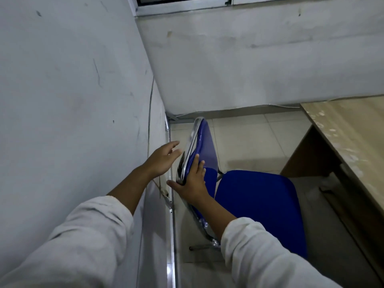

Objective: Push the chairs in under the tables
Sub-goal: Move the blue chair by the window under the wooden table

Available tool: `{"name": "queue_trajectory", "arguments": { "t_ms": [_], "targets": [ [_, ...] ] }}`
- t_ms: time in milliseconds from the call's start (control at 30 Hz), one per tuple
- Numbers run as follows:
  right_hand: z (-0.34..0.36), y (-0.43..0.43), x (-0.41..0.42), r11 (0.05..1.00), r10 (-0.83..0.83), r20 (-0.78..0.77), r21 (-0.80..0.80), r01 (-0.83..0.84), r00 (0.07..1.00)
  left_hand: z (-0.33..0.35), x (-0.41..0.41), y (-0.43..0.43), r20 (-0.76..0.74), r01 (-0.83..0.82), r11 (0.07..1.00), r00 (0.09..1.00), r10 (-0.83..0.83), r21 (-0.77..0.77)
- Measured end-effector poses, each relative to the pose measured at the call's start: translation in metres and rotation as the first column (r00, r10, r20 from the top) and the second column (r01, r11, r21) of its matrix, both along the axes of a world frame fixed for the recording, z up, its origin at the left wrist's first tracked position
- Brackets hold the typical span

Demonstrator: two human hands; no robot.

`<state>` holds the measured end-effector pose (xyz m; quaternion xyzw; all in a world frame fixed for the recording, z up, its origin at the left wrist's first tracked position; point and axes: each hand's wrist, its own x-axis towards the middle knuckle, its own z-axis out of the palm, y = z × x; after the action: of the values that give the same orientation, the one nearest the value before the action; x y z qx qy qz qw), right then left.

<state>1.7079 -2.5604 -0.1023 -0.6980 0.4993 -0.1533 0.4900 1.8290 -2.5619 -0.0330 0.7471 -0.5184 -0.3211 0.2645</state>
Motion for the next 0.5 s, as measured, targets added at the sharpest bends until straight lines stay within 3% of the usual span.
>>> {"name": "queue_trajectory", "arguments": {
  "t_ms": [167, 367, 500],
  "targets": [
    [-0.003, -0.004, 0.006, 0.999, -0.051, 0.042, 0.002, 0.051, 0.998, -0.01, 0.004, -0.029, 0.019, 0.09, 0.994, 0.996, -0.089, -0.065],
    [-0.005, -0.002, -0.009, 1.0, 0.018, 0.016, 0.013, -0.018, 1.0, -0.02, -0.01, -0.045, 0.089, 0.202, 0.974, 0.977, -0.194, -0.098],
    [-0.006, 0.003, -0.037, 0.995, 0.096, 0.0, 0.004, -0.096, 0.995, -0.028, -0.022, -0.04, 0.041, 0.208, 0.97, 0.978, -0.204, -0.125]
  ]
}}
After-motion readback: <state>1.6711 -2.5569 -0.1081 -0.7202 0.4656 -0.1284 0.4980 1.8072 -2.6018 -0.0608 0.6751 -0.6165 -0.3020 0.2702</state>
